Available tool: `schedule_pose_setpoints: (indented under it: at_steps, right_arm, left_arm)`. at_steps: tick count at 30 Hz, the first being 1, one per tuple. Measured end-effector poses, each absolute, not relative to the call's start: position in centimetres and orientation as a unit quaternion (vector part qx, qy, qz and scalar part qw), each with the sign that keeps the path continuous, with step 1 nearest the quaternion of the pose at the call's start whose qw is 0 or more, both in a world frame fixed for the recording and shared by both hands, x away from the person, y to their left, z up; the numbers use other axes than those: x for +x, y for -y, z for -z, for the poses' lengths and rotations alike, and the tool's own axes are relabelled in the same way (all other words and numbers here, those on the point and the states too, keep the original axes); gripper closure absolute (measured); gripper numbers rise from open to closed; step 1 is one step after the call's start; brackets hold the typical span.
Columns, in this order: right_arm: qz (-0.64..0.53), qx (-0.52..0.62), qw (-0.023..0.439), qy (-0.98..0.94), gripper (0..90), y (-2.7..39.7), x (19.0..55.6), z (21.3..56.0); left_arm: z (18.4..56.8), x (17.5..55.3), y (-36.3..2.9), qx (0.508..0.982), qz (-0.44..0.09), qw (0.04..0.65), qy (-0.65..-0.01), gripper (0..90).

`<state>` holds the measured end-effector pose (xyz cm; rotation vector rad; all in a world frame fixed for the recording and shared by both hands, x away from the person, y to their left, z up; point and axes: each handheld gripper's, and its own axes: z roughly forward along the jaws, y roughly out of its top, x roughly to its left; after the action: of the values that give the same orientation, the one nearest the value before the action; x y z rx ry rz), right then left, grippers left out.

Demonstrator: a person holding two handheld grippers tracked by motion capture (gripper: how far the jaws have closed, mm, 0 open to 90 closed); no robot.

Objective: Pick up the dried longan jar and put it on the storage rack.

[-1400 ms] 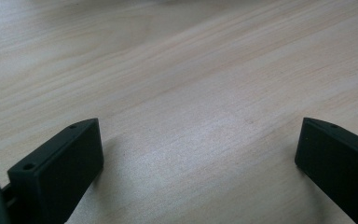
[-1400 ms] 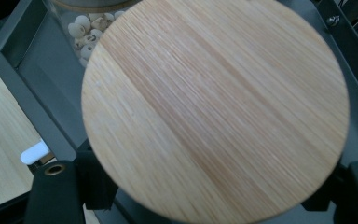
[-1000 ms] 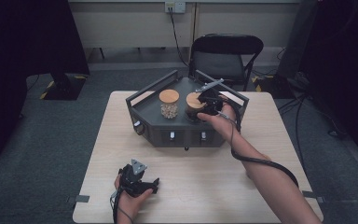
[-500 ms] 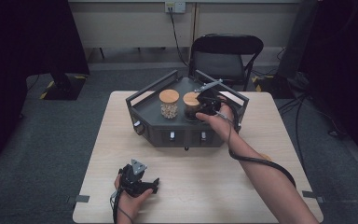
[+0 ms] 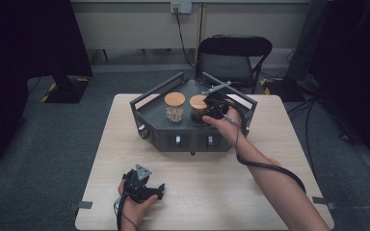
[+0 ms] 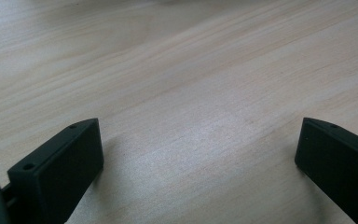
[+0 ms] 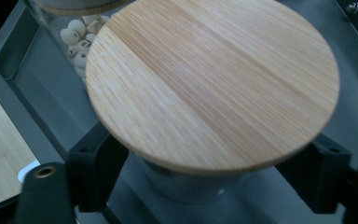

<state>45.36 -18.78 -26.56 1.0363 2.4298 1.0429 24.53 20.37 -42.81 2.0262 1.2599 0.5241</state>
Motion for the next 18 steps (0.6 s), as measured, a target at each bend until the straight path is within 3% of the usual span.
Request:
schedule_pose_setpoints:
  at_steps: [9,18]
  right_arm:
    - [-0.358,0.371,0.154,-0.843,4.2,19.2,44.9,26.1]
    - [-0.373,0.375,0.147,-0.836,1.9,20.1,44.2,25.8]
  left_arm:
    - [42.8,24.5,-20.4,0.78,-0.202,0.342,-0.484,0.1]
    - [42.8,24.5,-20.4,0.779,-0.201,0.342,-0.485,0.1]
